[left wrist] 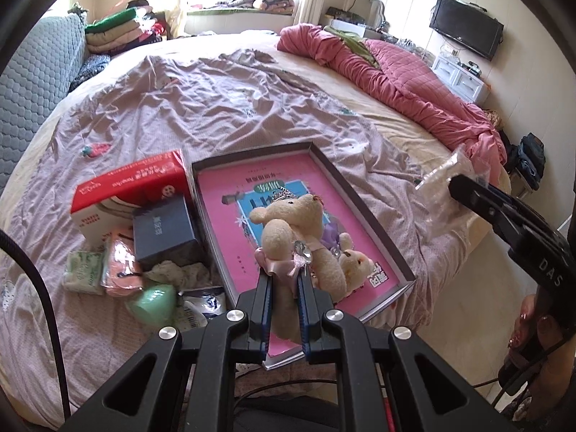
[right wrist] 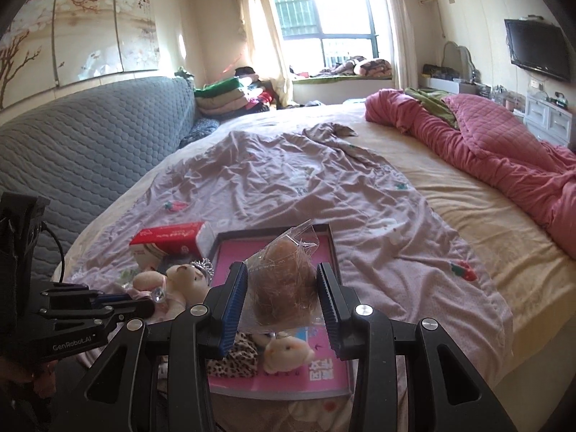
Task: Organize soft objects
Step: 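Carry the bear and bagged bread onto the pink tray with both tools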
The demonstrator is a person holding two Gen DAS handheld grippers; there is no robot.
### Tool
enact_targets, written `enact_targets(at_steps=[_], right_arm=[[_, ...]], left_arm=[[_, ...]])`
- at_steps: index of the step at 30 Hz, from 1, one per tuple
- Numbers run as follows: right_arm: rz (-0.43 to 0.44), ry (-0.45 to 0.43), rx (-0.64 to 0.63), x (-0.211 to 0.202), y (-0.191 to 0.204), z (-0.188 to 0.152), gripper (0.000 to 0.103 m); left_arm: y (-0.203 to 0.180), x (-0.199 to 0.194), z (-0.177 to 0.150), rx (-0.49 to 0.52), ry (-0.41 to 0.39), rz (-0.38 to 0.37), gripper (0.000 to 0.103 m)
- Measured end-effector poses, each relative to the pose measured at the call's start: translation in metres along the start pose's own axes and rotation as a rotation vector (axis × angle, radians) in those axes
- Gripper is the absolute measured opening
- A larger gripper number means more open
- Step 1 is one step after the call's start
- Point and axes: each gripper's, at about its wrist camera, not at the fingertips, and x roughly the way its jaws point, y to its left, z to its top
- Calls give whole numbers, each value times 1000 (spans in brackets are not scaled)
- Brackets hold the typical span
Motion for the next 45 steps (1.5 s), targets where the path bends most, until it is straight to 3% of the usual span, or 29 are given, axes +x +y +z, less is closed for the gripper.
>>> enact_targets(at_steps=[12, 33, 45], right_arm=[[14, 105, 6, 32, -14, -28, 41], [34, 280, -19, 79, -19, -71, 41], [10, 288, 1, 95, -26, -80, 41]], left_arm=[[6, 42, -13, -32, 90, -7, 13], [8, 77, -27, -59, 152, -7, 13], [11, 85, -27, -65, 157, -8, 13]])
